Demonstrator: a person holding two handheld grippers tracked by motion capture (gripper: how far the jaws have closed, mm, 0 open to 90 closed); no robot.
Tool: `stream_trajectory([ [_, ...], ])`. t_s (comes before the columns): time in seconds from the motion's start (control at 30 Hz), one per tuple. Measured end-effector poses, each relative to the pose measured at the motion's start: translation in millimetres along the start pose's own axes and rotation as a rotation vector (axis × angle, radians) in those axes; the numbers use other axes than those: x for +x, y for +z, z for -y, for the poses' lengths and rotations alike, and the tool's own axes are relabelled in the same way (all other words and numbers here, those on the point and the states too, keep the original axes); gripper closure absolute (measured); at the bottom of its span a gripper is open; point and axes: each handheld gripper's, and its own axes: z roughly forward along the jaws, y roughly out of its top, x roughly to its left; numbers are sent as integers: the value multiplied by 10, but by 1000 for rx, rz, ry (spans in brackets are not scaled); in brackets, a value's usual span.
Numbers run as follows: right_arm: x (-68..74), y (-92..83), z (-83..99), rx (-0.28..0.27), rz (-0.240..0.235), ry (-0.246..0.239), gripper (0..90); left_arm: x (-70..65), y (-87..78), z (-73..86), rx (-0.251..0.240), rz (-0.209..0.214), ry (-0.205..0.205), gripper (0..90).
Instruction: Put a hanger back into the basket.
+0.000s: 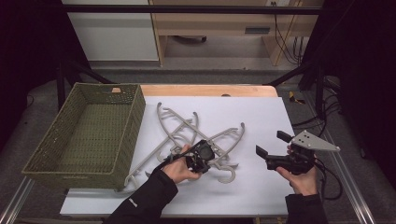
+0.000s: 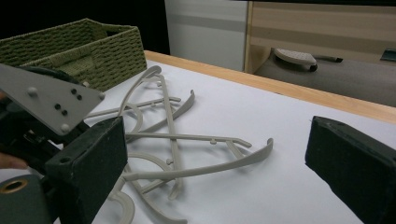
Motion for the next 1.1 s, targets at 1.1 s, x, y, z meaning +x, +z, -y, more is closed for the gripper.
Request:
stream_trajectory([
  [1.1,-35,-16,14,-2,3,4,59,73,-1222,266,-319,-2,-53,822],
])
